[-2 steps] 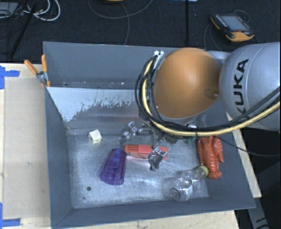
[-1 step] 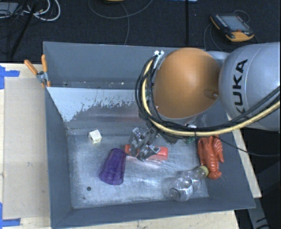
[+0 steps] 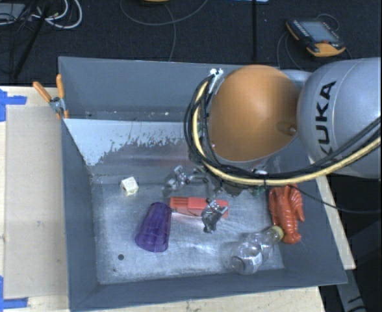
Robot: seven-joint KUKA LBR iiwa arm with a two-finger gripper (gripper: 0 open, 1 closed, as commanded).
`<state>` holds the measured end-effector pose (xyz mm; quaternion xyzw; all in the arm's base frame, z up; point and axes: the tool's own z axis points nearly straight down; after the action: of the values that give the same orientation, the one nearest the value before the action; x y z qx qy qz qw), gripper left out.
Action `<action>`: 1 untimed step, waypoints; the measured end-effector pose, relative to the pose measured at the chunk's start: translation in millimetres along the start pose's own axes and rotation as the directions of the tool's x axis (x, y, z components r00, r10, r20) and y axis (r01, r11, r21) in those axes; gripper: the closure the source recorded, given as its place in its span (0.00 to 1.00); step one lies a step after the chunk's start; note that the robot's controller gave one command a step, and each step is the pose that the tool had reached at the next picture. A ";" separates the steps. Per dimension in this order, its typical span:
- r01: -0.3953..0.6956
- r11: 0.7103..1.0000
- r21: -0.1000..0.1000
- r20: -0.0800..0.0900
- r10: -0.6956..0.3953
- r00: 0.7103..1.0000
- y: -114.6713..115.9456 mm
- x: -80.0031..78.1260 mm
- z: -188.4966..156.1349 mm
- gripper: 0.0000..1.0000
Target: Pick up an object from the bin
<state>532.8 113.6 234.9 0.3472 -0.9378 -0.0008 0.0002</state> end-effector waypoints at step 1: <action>0.000 1.000 0.000 0.000 0.000 1.000 0.0 0.0 0.0 0.00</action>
Offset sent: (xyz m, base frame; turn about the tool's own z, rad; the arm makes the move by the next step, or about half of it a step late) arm 0.0057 0.0153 -0.0997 -0.0797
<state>532.8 113.5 234.9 0.3471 -0.9378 -0.0008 0.0002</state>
